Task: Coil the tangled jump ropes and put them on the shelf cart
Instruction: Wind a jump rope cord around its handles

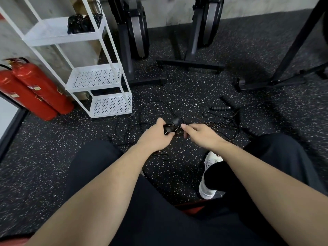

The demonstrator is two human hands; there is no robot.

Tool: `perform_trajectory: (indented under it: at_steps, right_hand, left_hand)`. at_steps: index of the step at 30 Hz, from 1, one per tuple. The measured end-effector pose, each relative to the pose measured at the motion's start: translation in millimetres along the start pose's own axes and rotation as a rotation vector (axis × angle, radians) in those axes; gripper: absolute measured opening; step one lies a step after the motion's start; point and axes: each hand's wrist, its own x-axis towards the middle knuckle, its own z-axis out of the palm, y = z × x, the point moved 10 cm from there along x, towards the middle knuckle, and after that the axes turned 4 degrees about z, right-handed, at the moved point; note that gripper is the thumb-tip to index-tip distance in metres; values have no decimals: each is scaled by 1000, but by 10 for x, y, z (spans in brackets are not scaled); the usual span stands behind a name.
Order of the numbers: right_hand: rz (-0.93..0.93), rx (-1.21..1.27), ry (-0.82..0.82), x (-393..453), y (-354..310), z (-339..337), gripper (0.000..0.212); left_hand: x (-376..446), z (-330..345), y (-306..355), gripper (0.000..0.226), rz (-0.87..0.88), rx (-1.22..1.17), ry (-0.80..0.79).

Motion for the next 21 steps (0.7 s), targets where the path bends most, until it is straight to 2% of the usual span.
perform_trajectory:
  at_steps: [6,9,14,18,21]
  right_hand:
    - [-234,24,-13,-142,-386,68,23]
    - [-286,59,8,-171,-455,49,17]
    - [-185,122,1,-112,-329,-81,26]
    - [-89,101,-74,-77,-170,-65,42]
    - [-119,159,-150,-90,-184,-47,39]
  left_hand:
    - [1,6,-40,39,-84,-283,27]
    - [23,-23,-19,32,-96,-447,61]
    - [-14,-21,-89,27,-162,-742,29]
    - [-84,56,-56,28,-183,-1036,-117]
    - [-163,5,74,24,-141,-1196,-228]
